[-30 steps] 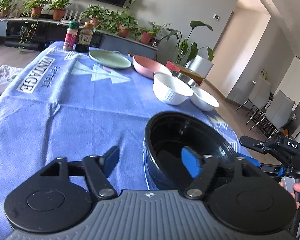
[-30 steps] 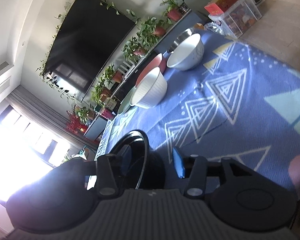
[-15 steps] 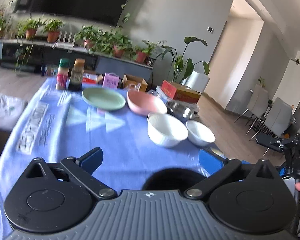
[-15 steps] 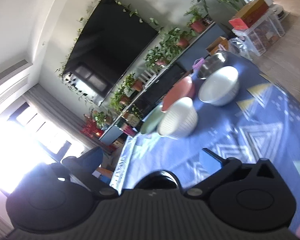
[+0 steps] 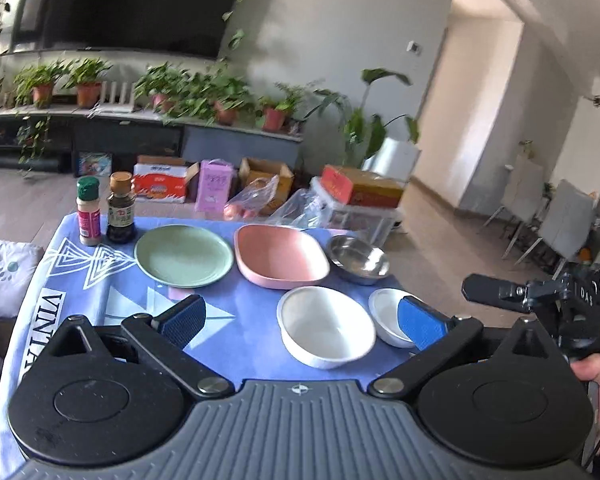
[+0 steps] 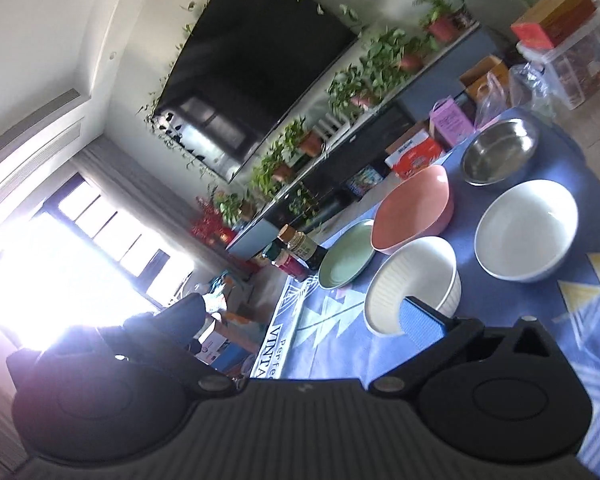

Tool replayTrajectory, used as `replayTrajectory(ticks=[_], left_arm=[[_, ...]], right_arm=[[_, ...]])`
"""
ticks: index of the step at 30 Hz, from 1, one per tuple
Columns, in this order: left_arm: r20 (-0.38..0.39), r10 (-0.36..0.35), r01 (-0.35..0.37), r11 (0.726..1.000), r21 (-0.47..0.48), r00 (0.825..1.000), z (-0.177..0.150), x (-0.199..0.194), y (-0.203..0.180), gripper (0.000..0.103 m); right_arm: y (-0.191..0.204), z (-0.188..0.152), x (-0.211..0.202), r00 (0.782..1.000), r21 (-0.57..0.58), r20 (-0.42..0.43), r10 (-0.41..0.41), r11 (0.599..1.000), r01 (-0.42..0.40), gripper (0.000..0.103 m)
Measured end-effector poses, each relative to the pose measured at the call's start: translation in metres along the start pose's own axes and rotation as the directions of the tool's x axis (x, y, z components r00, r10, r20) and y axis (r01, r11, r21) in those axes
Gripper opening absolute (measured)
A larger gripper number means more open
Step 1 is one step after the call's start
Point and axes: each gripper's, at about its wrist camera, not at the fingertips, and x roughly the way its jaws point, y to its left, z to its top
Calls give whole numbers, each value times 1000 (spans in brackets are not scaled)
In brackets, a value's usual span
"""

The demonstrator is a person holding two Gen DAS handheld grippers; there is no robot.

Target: Organize plates and bowls

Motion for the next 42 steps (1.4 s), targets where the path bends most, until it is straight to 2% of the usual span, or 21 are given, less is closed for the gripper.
replayTrajectory(ticks=[3,8,15,22,23,27,30,32,35,40,42], left_arm=[[-44,8,-10,1000,-27,999,3,26,7,103],[-135,-29,17,996,-91,990,2,70,18,102],[-186,-7,-12,995,-101,983,-1,113,20,98],[-223,-1,-32,989,-144,975,-7,139,23,84],[-229,2,-36,989,-145,974,-8,141,23,80],[-247,8,-42,990,-133,969,-11,148,22,76],[-260,8,-44,990,-134,966,-13,151,23,67],[-270,11,-49,990,-134,963,-16,154,22,54],[-276,3,-45,988,-146,961,-19,156,21,45],[-289,5,-46,989,-137,957,-23,160,18,42],[-293,8,-50,990,-135,956,-24,161,17,37]], right_arm=[[-26,4,16,1000,52,-25,-12,999,14,103],[-57,8,30,996,140,-86,8,990,4,103],[-63,14,34,991,113,-132,-37,992,52,103],[-72,14,48,986,139,-152,-75,986,96,103],[-72,14,49,985,139,-150,-83,985,105,101],[-74,12,54,981,132,-152,-121,981,141,92],[-75,12,56,980,132,-148,-136,979,156,86],[-74,12,57,979,124,-142,-146,979,164,81],[-72,12,59,977,111,-138,-161,978,177,77],[-73,11,60,974,95,-140,-178,977,192,71],[-72,11,61,972,84,-138,-188,976,200,66]])
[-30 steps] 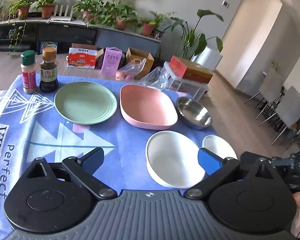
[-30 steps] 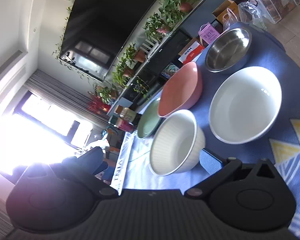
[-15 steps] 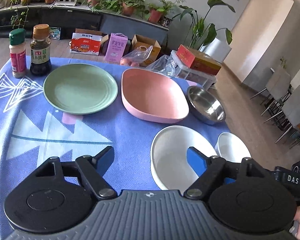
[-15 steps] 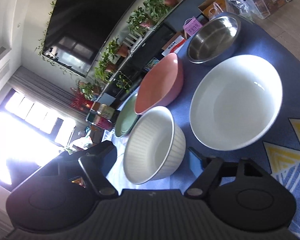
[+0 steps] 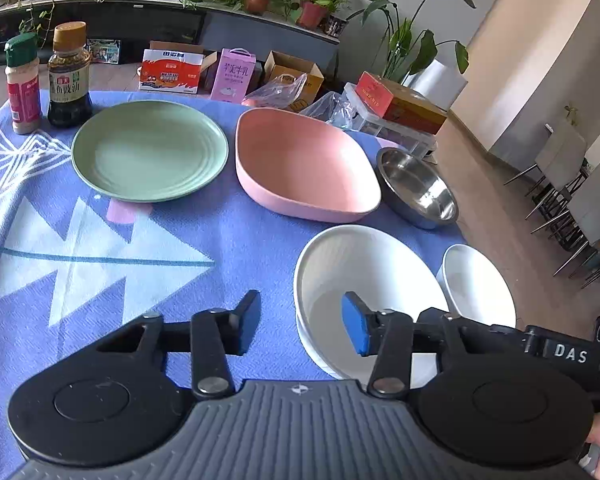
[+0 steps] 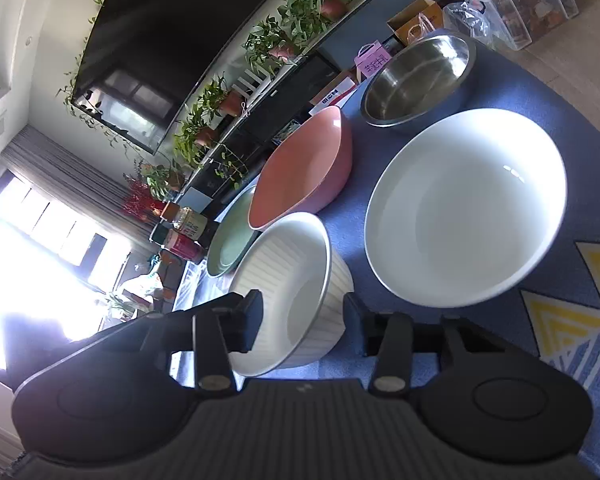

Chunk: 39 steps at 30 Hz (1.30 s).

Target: Organize plates and bowls

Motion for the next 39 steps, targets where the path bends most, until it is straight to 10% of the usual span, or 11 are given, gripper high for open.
replayTrajectory(ticks=[2,5,39], left_arm=[[0,0,0,1000,12,1000,-1,0,-2,17],[20,25,-26,998,51,999,-3,-4,-7,12],[227,-167,142,982,122,960,-78,-165,-16,12]], right_arm=[[2,-1,1,1000,-22,5,-22,1000,22,53],[3,-3,2,999,-54,12,-49,997,50,47],[64,-70,-75,991,-236,125,50,972,-19,46]])
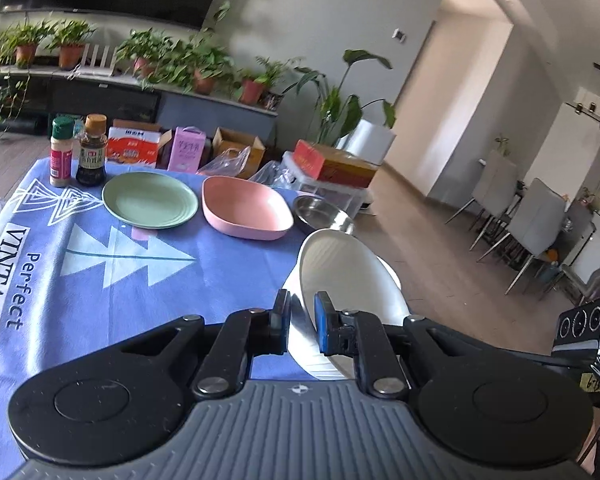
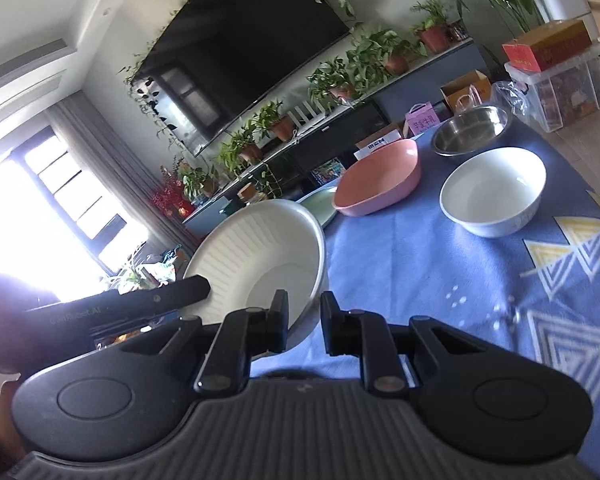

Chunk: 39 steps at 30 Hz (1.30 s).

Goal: Organize plates and bowls
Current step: 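Lower the white ribbed bowl into the black bowl with both grippers and open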

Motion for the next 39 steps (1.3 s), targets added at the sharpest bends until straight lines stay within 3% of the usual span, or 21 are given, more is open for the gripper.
replayTrajectory(ticks=[11,21,39], left_arm=[[-11,-40,39,998,-46,999,-55,-34,4,12],[-87,-21,13,996,-91,996,-94,-30,16,12],[-133,-12,0,996,-87,991,-107,-28,20,13]], right_arm=[[18,-42,-22,996,-89,-50,-74,994,69,46],[33,-72,-14,978,-233,-116,-172,962,142,48],[35,-87,0,953,-301,-189,-238,937,175,48]])
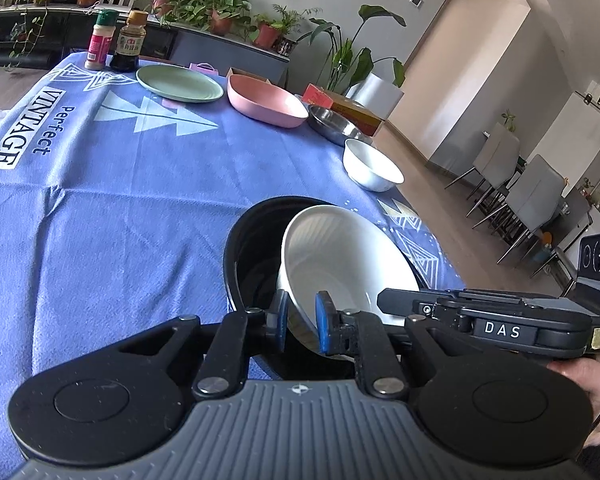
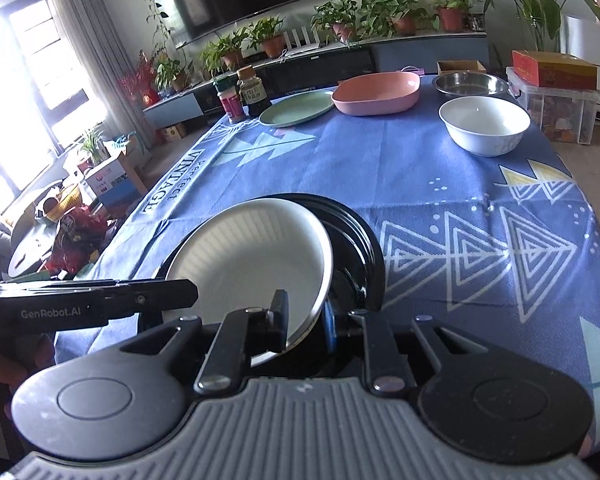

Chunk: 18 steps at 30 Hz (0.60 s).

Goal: Organize plates and bowls
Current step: 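Lower the white ribbed bowl into the black bowl with both grippers and open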

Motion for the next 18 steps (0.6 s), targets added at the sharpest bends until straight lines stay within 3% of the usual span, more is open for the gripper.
replayTrajectory(ticks=[6,13,15,18], left_arm=[[-12,2,-2,1000,2,1000,1,-2,-1,15],[-27,-4,4,1000,21,1000,2,-3,-5,24],[-32,-15,15,1000,22,999,1,-3,-6,29],[-40,-28,29,999,28,999,1,-4,-8,36]], right_arm=[[4,2,3,1000,-17,-20,-4,1000,4,48],[7,1,3,999,-34,-41,-11,999,9,51],[10,2,4,999,-44,-45,-18,999,16,56],[15,1,3,999,-56,-50,-1,998,-2,75]])
